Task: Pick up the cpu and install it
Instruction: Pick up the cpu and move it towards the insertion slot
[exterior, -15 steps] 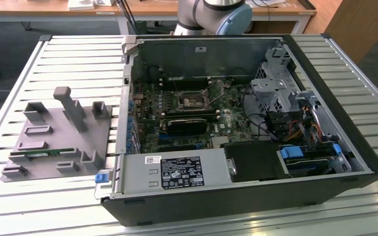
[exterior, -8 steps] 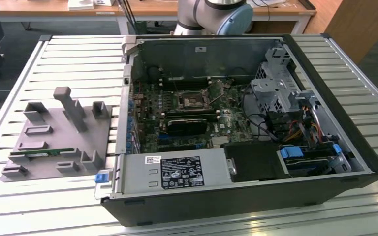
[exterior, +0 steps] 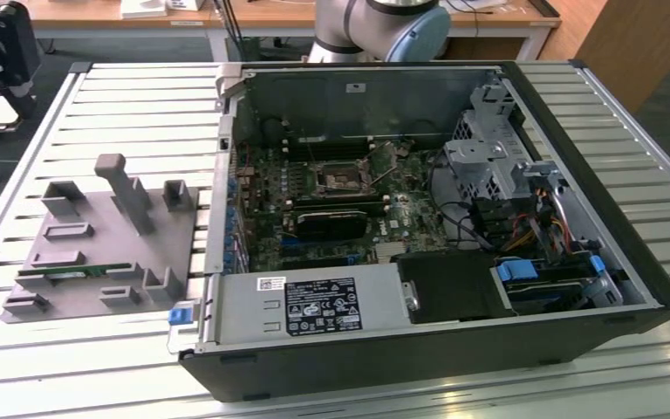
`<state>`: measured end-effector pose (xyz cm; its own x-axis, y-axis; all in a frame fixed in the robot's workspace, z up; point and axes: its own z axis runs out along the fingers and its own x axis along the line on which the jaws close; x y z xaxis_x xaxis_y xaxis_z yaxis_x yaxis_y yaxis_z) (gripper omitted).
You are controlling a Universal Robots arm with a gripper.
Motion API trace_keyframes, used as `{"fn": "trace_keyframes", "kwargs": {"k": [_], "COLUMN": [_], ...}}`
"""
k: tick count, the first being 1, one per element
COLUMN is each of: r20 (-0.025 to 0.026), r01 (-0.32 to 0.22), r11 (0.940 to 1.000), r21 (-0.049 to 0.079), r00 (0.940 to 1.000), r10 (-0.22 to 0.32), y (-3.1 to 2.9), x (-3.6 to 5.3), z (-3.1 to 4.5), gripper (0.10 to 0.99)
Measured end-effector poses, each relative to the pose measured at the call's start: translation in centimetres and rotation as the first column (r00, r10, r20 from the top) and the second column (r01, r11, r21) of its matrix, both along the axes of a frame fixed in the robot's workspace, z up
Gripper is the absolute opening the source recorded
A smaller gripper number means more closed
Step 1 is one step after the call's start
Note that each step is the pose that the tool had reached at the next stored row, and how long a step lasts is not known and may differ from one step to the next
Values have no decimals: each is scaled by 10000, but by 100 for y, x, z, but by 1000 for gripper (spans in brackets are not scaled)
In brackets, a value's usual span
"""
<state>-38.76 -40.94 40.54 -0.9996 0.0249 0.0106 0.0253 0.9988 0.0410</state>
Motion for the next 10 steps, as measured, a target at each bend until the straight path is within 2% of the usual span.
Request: {"fn": "trace_keyframes", "kwargs": {"k": [2,3,10], "r20": [0,0,-1], "r01": [0,0,0], "r11": [10000,10000,10000], "r21": [0,-1,0], "r00": [10000,10000,10000], "r10": [0,0,0], "y": [1,3,7], "x": [59,156,331], "z": [-2,-4,-9], "gripper": [541,541,541]}}
